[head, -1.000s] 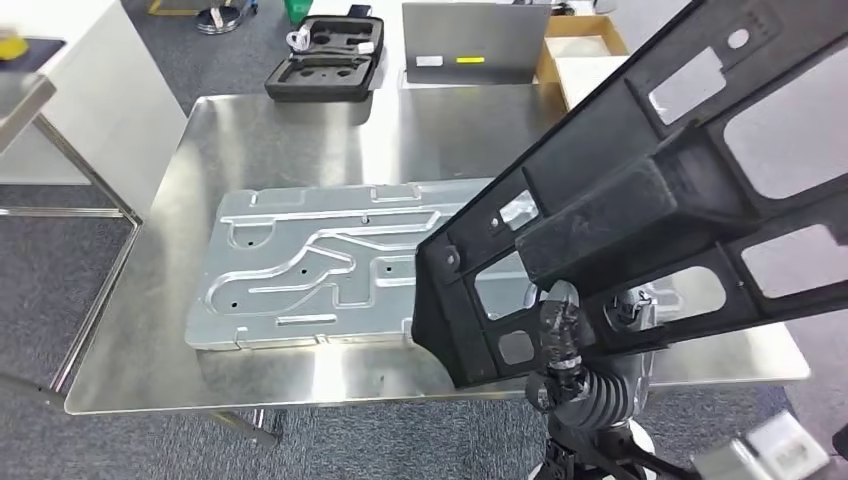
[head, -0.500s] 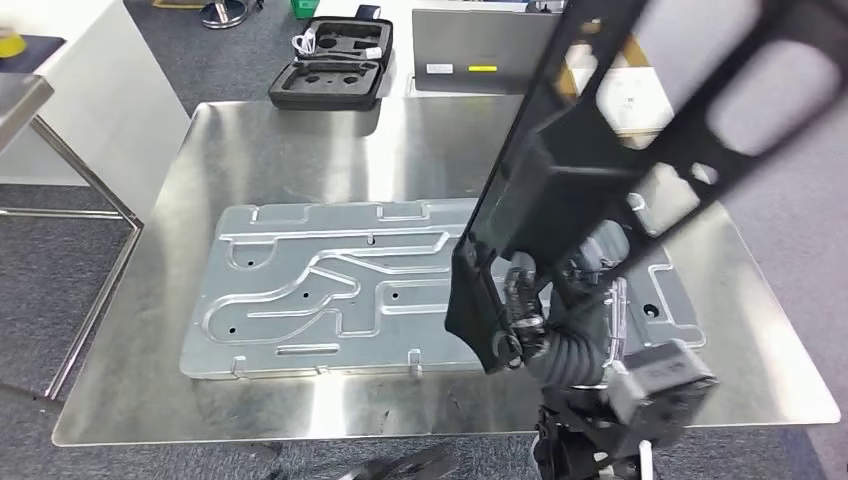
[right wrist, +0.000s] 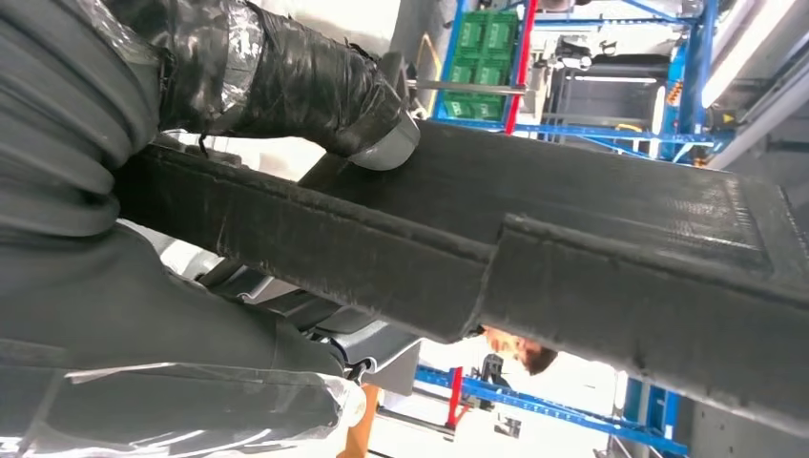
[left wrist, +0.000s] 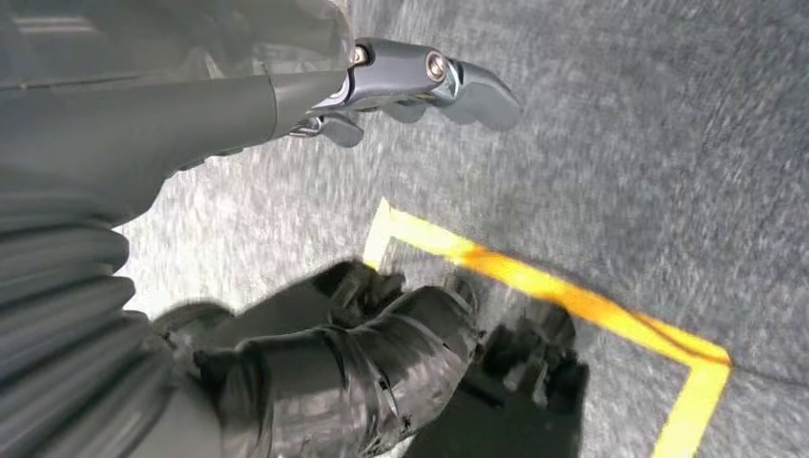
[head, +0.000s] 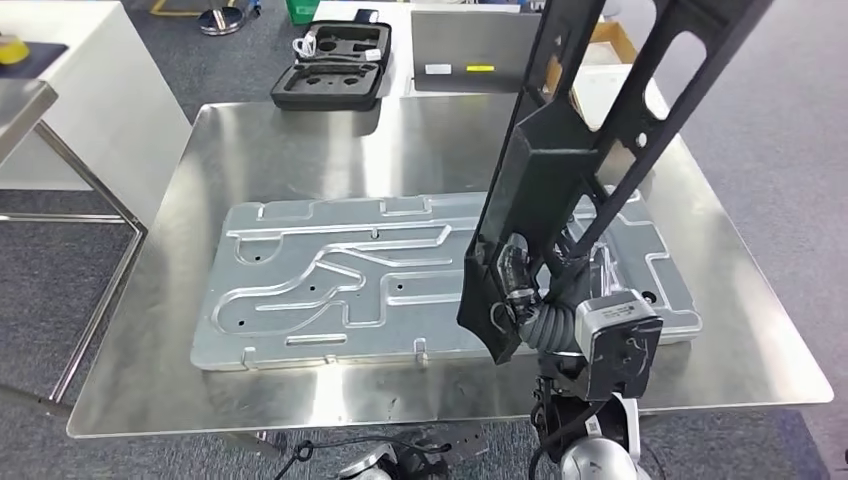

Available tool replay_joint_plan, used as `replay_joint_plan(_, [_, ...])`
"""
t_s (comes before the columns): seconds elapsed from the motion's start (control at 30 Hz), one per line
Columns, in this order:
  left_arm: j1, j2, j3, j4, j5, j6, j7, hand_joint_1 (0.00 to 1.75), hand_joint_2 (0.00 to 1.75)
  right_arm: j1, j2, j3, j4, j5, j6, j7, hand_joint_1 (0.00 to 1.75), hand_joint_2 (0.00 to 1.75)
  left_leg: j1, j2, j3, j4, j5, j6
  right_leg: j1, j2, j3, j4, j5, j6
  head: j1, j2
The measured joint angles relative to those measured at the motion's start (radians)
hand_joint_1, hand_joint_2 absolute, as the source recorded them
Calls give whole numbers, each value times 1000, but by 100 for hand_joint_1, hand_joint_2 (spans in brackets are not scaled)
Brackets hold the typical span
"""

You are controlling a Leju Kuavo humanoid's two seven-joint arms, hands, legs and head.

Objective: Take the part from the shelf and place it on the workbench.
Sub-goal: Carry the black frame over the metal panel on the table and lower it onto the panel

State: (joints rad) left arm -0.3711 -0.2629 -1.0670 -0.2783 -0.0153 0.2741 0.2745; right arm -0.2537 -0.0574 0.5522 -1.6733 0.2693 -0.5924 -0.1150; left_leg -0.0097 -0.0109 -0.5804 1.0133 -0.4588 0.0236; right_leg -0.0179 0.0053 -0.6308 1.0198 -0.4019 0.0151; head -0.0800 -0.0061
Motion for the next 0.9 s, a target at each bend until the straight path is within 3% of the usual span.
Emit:
replay_joint_plan(0.07, [-2, -6, 0, 0, 2, 2, 0, 0, 175, -1, -2, -3, 8, 0, 0, 0, 175, 175, 3, 1, -5, -6, 15, 13, 1, -1, -11, 26, -9, 12, 1, 0])
replay_joint_plan(0.1, [-4, -8, 0, 0, 3, 3, 0, 0, 175, -1, -2, -5, 11, 0, -1, 0, 175, 175, 4, 2, -8, -11, 24, 21, 3, -1, -23, 59, -34, 16, 3, 0])
replay_joint_plan(0.2, [-9, -15, 0, 0, 4, 4, 0, 0, 175, -4, -5, -8, 22, 0, -1, 0, 175, 175, 1, 5, -32, -16, 46, 35, 7, -2, -71, 221, -165, 20, 10, 0])
replay_joint_plan(0.23, [-9, -17, 0, 0, 4, 4, 0, 0, 175, -4, -6, -8, 25, 0, -1, 0, 175, 175, -1, 5, -43, -14, 53, 36, 6, -2, -79, 267, -195, 21, 10, 0])
replay_joint_plan(0.27, [-9, -17, 0, 0, 4, 4, 0, 0, 175, -4, -7, -9, 29, 0, -1, 0, 175, 175, -2, 5, -56, -12, 61, 37, 6, -2, -75, 288, -207, 22, 10, 0])
replay_joint_plan(0.3, [-10, -18, 0, 0, 4, 4, 0, 0, 175, -4, -8, -9, 32, 0, -1, 0, 175, 175, -3, 4, -69, -8, 68, 36, 5, -2, -54, 277, -200, 23, 10, 0])
replay_joint_plan(0.33, [-10, -18, 0, 1, 4, 4, 0, 0, 175, -4, -9, -10, 35, 0, -1, 0, 175, 175, -3, 4, -81, -2, 75, 34, 3, -2, -15, 230, -177, 23, 10, 0])
replay_joint_plan(0.4, [-11, -19, 0, 1, 4, 4, 0, 0, 175, -6, -9, -10, 39, 0, -1, 0, 175, 175, -2, 4, -104, 10, 85, 26, 0, -1, 77, 94, -144, 23, 10, 0])
replay_joint_plan(0.47, [-13, -20, 0, 1, 4, 4, 0, 0, 175, -7, -9, -10, 41, 0, -1, 0, 175, 175, -4, 3, -116, 18, 96, 17, 5, 3, 115, 23, -132, 17, 9, 0])
replay_joint_plan(0.57, [-13, -20, 0, 1, 5, 4, 0, 0, 175, -9, -10, -11, 46, 0, -1, -1, 175, 175, -4, 2, -124, 18, 114, 2, 7, 2, 97, 20, -110, -2, 9, 0])
replay_joint_plan(0.6, [-13, -20, 0, 1, 5, 4, 0, 0, 175, -10, -10, -11, 47, 0, 0, -1, 175, 175, -3, 2, -132, 27, 101, -4, 6, 0, 89, 20, -100, -11, 9, 0])
replay_joint_plan(0.67, [-14, -20, 0, 1, 5, 4, 0, 0, 175, -11, -9, -11, 48, 0, 0, -1, 175, 175, 2, 3, -160, 100, 17, -15, 2, -5, 66, 18, -79, -25, 7, 0])
replay_joint_plan(0.73, [-14, -20, 0, 1, 5, 4, 1, 0, 175, -11, -9, -11, 49, 1, 0, 0, 175, 175, 5, 4, -189, 228, -80, -23, 2, -6, 37, 19, -59, -30, 4, 0])
replay_joint_plan(0.77, [-14, -20, 0, 1, 8, 4, 4, 0, 175, -12, -9, -11, 50, 9, 6, 12, 175, 175, 5, 4, -194, 280, -97, -24, 2, -8, 22, 19, -51, -30, 4, 0])
replay_joint_plan(0.8, [-13, -21, 0, 1, 18, 4, 14, 0, 175, -22, -15, -12, 56, 32, 18, 44, 175, 175, 6, 4, -187, 307, -90, -23, 3, -8, 8, 20, -42, -30, 5, 0])
replay_joint_plan(0.83, [-12, -23, 0, 1, 36, 4, 29, 0, 175, -49, -30, -12, 73, 65, 42, 96, 175, 175, 5, 4, -166, 303, -63, -20, 3, -7, -6, 21, -34, -29, 4, 0])
replay_joint_plan(0.9, [-11, -30, 0, 0, 91, 7, 66, 0, 175, -144, -82, -20, 140, 132, 110, 207, 175, 175, 0, 4, -82, 209, -16, -5, 2, -2, -26, 23, -17, -24, -1, 0])
